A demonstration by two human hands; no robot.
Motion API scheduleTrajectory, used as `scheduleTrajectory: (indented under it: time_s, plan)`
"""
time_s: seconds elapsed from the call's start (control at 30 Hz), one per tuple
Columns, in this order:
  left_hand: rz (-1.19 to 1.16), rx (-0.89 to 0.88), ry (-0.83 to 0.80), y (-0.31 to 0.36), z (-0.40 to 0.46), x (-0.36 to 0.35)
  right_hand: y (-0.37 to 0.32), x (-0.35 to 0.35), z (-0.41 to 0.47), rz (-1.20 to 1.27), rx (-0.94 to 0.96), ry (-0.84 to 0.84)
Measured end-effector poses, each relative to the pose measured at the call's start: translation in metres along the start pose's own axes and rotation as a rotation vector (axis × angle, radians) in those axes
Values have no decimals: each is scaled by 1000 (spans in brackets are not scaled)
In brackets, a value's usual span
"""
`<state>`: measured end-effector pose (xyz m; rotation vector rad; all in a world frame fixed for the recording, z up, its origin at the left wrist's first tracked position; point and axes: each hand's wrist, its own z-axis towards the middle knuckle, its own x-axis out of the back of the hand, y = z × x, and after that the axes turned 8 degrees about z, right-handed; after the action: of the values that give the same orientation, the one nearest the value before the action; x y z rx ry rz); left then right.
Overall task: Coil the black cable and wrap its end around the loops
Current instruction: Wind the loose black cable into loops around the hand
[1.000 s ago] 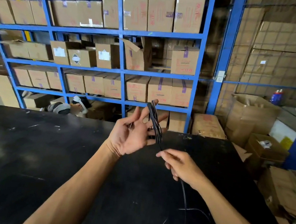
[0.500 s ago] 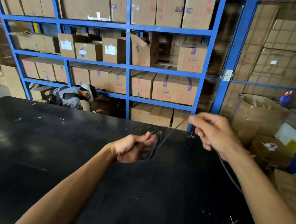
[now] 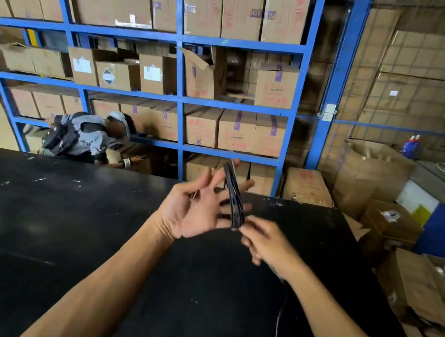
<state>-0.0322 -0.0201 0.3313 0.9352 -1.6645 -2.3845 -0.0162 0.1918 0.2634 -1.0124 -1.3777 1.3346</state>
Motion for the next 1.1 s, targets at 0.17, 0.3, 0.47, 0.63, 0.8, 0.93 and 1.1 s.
scheduleTrajectory:
  time_s: [0.17, 0.3, 0.47, 0.63, 0.8, 0.93, 1.1]
  plan:
    - [-10, -14, 382, -10, -11, 39, 14, -10, -36, -109, -5, -77]
    - [106, 197, 511, -35, -22, 54, -14, 8, -40, -158, 35, -32]
    - [187, 527, 279, -58, -18, 40, -64, 30, -15, -239, 121, 80]
    - [268, 458, -13, -51, -5, 15, -76, 43, 14, -405, 172, 181]
    - [122, 171, 5, -21, 3, 7, -30, 32, 21, -344, 65, 107]
    - [59, 48, 144, -6, 2, 22, 4, 11, 2, -328, 40, -32]
    - [-3, -31, 338, -6, -6, 42, 14, 10, -17, -404, 52, -56]
